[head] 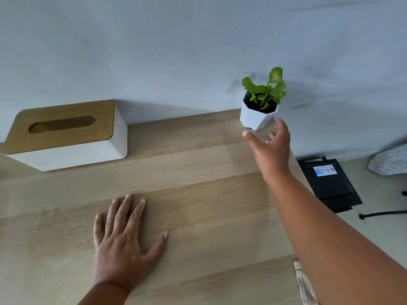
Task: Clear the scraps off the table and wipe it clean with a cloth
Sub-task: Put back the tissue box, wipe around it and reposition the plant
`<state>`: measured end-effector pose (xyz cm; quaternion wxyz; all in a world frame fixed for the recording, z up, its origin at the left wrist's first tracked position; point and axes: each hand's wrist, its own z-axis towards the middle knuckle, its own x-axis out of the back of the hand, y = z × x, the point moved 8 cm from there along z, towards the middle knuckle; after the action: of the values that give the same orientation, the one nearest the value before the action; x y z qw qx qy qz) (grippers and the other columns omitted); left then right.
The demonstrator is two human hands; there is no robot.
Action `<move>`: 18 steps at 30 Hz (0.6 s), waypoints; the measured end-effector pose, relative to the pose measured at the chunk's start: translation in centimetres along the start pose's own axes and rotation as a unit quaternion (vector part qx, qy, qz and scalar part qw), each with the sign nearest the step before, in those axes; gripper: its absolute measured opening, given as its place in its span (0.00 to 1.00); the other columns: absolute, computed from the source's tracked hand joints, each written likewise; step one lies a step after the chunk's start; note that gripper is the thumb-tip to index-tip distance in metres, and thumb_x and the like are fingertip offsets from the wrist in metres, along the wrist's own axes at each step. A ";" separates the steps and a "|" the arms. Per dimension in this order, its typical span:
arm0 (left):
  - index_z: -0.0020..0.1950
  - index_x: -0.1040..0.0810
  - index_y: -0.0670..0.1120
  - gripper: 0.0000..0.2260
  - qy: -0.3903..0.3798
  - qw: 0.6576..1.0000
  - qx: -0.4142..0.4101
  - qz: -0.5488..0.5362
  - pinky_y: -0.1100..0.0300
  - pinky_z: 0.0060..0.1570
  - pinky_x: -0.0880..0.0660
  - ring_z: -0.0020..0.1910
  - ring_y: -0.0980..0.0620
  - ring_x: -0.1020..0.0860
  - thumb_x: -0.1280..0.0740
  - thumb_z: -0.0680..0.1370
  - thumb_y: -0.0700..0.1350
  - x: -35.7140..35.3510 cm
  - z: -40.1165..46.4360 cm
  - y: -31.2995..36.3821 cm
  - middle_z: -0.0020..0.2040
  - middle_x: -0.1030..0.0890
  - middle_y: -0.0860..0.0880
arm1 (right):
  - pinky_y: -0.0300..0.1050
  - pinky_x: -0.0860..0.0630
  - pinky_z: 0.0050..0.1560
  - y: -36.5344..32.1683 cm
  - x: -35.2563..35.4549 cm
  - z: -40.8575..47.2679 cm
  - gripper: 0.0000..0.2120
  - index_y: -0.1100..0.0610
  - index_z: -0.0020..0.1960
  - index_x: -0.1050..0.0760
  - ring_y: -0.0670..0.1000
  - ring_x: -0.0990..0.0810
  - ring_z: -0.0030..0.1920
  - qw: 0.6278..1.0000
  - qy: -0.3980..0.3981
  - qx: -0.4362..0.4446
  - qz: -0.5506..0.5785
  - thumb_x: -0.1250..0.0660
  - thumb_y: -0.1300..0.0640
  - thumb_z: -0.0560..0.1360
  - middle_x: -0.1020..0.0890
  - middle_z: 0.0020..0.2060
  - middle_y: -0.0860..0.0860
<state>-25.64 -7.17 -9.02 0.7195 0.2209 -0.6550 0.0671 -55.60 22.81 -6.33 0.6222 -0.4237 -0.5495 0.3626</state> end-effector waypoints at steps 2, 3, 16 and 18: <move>0.78 0.33 0.53 0.41 -0.004 1.000 -0.002 0.004 0.36 0.77 0.46 0.82 0.48 0.47 0.42 0.71 0.76 0.0 0.0 0.0 0.81 0.39 0.49 | 0.50 0.29 0.70 0.0 -0.4 1.3 0.54 0.49 0.80 0.44 0.49 0.31 0.73 1.000 0.005 -0.009 0.003 0.21 0.35 0.63 0.34 0.73 0.47; 0.78 0.33 0.53 0.42 -0.006 1.000 -0.003 0.004 0.36 0.77 0.46 0.82 0.48 0.47 0.42 0.71 0.76 0.0 0.0 0.0 0.81 0.39 0.49 | 0.51 0.30 0.72 0.0 -0.6 2.0 0.56 0.51 0.81 0.45 0.50 0.32 0.74 1.000 0.007 -0.013 0.003 0.20 0.35 0.62 0.34 0.75 0.50; 0.77 0.31 0.50 0.42 -0.009 1.000 -0.010 -0.005 0.33 0.75 0.44 0.82 0.45 0.45 0.39 0.70 0.73 0.3 0.0 0.3 0.81 0.38 0.47 | 0.48 0.22 0.65 -1.5 -2.1 6.3 0.52 0.49 0.73 0.34 0.41 0.21 0.61 0.993 0.091 -0.019 0.067 0.15 0.44 0.54 0.22 0.62 0.43; 0.77 0.30 0.50 0.42 -0.011 1.000 -0.010 -0.008 0.33 0.75 0.44 0.82 0.45 0.45 0.38 0.70 0.73 0.3 0.1 0.4 0.81 0.38 0.47 | 0.47 0.22 0.64 -1.4 -2.1 6.1 0.50 0.48 0.73 0.34 0.38 0.22 0.59 0.992 0.101 -0.025 0.070 0.16 0.44 0.55 0.22 0.61 0.41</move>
<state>-25.80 -6.93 -8.62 0.7147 0.2198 -0.6619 0.0527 -61.97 21.10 -5.57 0.6367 -0.5114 -0.4614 0.3468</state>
